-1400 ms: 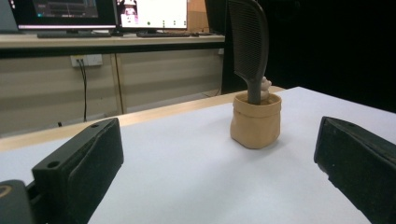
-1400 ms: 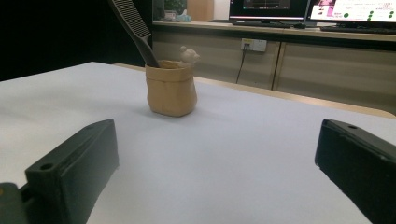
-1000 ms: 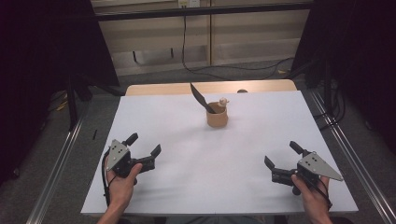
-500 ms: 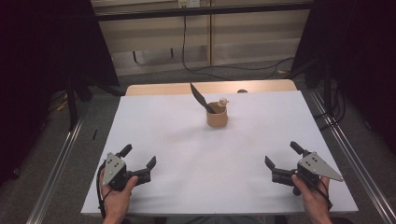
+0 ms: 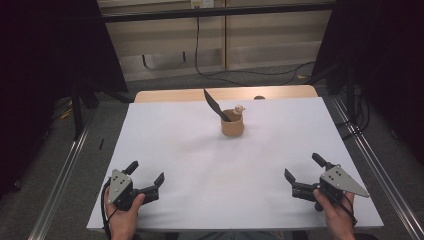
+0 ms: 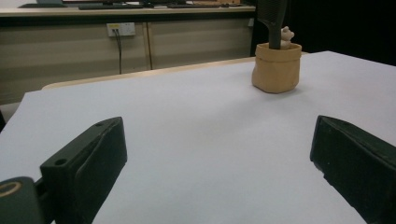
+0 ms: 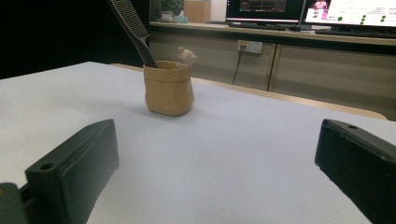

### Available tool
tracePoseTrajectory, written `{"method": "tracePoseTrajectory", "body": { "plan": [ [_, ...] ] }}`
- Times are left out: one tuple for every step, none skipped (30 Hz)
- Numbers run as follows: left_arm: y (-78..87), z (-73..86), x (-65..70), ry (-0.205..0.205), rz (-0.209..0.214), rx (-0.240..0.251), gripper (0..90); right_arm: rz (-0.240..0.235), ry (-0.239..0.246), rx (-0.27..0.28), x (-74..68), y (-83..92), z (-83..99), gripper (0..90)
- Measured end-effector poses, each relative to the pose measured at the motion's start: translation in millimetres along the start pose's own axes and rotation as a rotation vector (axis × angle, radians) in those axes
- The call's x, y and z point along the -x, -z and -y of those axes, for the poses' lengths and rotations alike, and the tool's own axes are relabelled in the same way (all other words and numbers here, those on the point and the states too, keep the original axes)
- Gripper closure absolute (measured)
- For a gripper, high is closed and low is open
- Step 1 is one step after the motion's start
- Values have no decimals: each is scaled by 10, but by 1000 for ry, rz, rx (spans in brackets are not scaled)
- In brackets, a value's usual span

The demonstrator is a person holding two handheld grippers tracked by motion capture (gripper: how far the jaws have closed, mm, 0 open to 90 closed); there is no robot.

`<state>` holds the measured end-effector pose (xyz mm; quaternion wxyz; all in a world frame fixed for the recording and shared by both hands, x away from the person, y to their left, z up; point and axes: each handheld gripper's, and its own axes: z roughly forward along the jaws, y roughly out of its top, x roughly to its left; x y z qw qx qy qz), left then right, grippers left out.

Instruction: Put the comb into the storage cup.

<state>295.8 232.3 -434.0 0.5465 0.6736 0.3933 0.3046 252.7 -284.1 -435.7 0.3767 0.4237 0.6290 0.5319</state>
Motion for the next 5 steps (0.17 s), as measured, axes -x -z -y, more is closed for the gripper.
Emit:
{"method": "tracePoseTrajectory", "body": {
  "plan": [
    [-9,1,-5,2,4,-4,40,2,1,-3,2,-3,1,0],
    [-22,3,-3,7,13,-10,40,4,-2,-4,5,-9,4,0],
    [-28,2,-2,13,14,-9,41,5,-2,-7,7,-10,5,0],
    [-30,-4,-2,16,11,-5,41,6,-2,-5,6,-11,4,0],
    [-34,-9,-6,12,14,-4,40,8,-1,-5,6,-8,3,0]
  ]
}}
